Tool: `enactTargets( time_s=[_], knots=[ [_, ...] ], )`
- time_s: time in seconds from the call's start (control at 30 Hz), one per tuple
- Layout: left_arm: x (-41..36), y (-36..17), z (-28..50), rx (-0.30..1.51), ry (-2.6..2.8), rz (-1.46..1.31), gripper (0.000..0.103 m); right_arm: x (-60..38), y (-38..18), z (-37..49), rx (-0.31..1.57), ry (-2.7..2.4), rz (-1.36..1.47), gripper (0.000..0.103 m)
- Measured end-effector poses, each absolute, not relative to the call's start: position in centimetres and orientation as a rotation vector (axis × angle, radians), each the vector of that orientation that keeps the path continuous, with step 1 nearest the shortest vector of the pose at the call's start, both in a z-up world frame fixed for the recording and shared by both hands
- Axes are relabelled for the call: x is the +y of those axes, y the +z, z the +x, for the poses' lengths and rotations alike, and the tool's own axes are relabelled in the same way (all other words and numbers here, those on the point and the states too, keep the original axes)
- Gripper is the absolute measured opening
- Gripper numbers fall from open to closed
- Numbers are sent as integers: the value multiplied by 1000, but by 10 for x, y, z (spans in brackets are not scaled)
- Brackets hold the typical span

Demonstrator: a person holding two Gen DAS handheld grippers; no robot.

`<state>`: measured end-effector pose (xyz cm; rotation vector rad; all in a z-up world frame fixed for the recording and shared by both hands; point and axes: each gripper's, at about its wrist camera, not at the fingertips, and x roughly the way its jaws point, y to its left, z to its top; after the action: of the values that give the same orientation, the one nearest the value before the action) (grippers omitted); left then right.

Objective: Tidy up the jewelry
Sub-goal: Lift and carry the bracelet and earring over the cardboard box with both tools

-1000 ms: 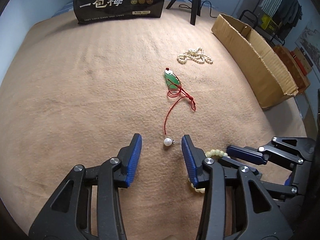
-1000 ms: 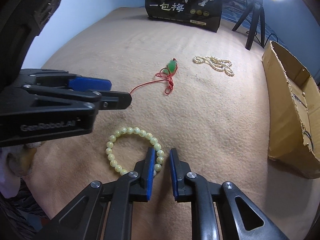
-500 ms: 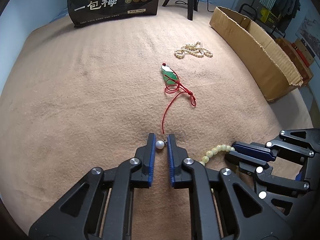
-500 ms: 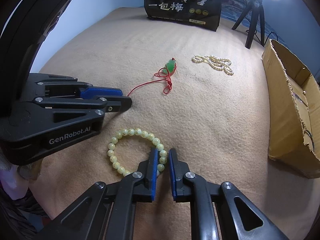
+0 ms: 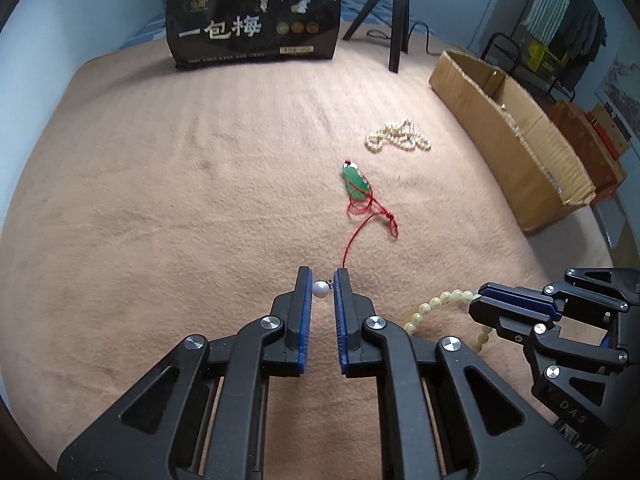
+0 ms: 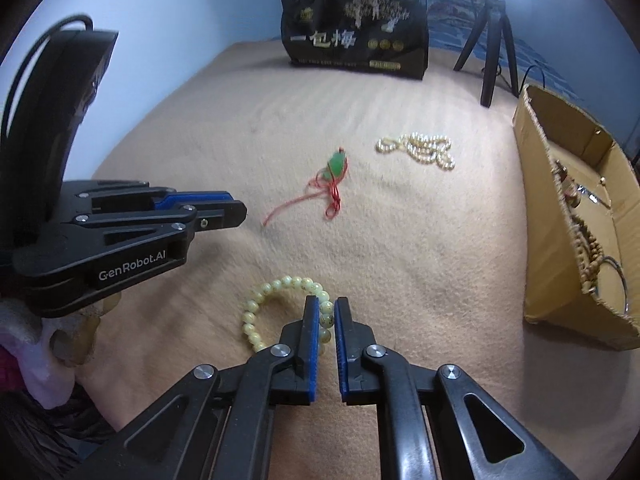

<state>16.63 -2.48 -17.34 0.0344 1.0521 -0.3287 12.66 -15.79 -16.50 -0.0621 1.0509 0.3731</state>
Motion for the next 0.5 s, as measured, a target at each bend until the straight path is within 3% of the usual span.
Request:
enactTargets(
  time_s=[0.5],
  knots=[
    [-44,-117,162,929,-376,4,9,-193,-111,124,925,337,9,5]
  ],
)
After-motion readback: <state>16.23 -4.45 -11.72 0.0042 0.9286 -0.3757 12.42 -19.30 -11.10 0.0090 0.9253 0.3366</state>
